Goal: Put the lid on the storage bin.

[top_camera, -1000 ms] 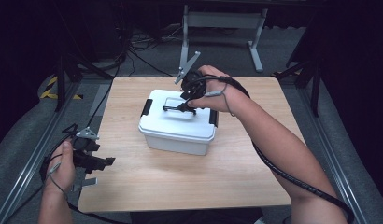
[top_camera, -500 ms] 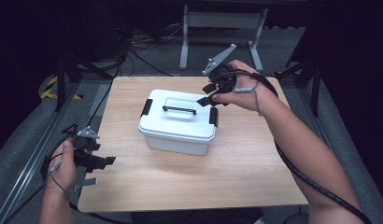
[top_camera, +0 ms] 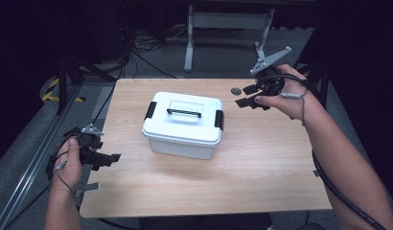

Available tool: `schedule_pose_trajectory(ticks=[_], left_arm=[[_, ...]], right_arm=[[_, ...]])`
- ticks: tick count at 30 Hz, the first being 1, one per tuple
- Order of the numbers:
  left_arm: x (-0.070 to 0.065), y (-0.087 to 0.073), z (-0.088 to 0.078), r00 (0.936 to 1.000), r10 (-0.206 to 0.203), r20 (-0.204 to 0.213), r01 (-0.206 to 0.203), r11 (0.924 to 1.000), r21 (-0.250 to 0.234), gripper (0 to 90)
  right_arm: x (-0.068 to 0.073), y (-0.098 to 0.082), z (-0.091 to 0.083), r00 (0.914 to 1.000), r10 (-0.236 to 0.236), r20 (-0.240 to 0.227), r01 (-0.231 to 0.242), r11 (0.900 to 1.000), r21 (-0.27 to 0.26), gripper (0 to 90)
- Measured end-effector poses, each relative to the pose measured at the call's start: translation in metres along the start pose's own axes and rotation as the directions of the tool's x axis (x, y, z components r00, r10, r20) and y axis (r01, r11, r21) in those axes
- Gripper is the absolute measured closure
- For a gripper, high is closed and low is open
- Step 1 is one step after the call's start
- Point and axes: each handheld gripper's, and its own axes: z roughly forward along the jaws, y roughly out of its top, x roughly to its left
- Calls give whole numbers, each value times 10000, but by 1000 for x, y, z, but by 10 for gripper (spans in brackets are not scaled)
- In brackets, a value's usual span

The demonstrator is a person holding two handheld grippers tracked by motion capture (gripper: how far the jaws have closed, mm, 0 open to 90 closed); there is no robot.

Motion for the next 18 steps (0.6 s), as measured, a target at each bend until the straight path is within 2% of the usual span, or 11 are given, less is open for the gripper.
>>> schedule_pose_trajectory(ticks=[4,7,9,12,15,16,18], left_arm=[[1,5,1,10000,35,30,-35,10000,-50,166],[2,8,3,9997,-230,-126,227,9996,-175,165],[2,8,5,9984,-422,-363,415,9989,-215,166],[3,7,7,9989,-364,-311,359,9992,-173,166],[2,7,6,9995,-220,-223,218,9997,-102,174],[2,6,6,10000,-47,-43,47,10000,-31,194],[1,5,7,10000,67,44,-67,10000,-36,202]], right_arm=[[-11,-18,-8,9983,507,274,-509,9987,66,430],[-19,-30,-13,9954,921,247,-922,9957,40,424],[-24,-38,-16,9940,1021,393,-1026,9947,106,421],[-30,-48,-19,9916,1179,536,-1191,9927,194,416],[-36,-57,-19,9916,1092,694,-1114,9934,287,430],[-39,-61,-19,9920,961,822,-1001,9939,462,440],[-44,-67,-18,9925,670,1018,-744,9947,714,446]])
